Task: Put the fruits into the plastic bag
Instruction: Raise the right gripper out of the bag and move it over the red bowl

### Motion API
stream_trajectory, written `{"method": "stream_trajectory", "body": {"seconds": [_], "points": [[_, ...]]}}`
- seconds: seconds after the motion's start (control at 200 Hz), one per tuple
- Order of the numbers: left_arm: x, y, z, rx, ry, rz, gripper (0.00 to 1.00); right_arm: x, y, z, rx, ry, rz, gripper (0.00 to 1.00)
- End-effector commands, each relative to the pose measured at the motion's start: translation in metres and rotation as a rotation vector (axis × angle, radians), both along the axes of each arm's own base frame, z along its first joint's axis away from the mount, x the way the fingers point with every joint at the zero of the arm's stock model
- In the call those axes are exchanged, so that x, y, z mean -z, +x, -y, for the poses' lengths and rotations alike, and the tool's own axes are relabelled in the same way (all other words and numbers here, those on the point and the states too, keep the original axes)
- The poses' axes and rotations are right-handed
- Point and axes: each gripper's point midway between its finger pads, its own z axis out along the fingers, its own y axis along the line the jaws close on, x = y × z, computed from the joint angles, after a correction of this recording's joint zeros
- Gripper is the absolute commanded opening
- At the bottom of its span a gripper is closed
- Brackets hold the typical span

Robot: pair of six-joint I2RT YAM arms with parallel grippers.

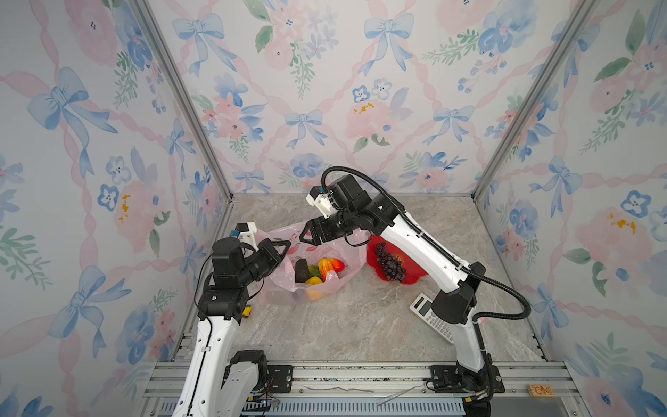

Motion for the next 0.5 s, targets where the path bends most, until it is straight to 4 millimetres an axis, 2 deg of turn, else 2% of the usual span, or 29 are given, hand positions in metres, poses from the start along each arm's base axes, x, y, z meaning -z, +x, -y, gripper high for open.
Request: {"method": "stream_trajectory", "body": {"seconds": [0.0,0.195,0.335,0.385,0.405,0.495], "points": [[-0.014,0.003,-0.001,-0.006,0.017,0.046,0.00,-0.064,-0.019,0.013,-0.054,0.121,0.091,0.74],[-0.015,0.004,-0.001,-0.008,0.023,0.048,0.00,-0.111,-0.029,0.043,-0.070,0.178,0.220,0.78],[-0.015,0.006,-0.002,-0.007,0.027,0.048,0.00,-0.125,-0.017,0.079,-0.010,0.175,0.260,0.87],[-0.014,0.006,-0.002,-0.006,0.029,0.047,0.00,-0.127,-0.010,0.094,0.028,0.175,0.264,0.99],[-0.014,0.006,-0.002,-0.007,0.029,0.048,0.00,-0.128,-0.008,0.101,0.044,0.175,0.266,0.97],[-0.013,0.007,-0.002,-0.007,0.030,0.045,0.00,-0.133,0.004,0.131,0.133,0.187,0.285,0.96]]}}
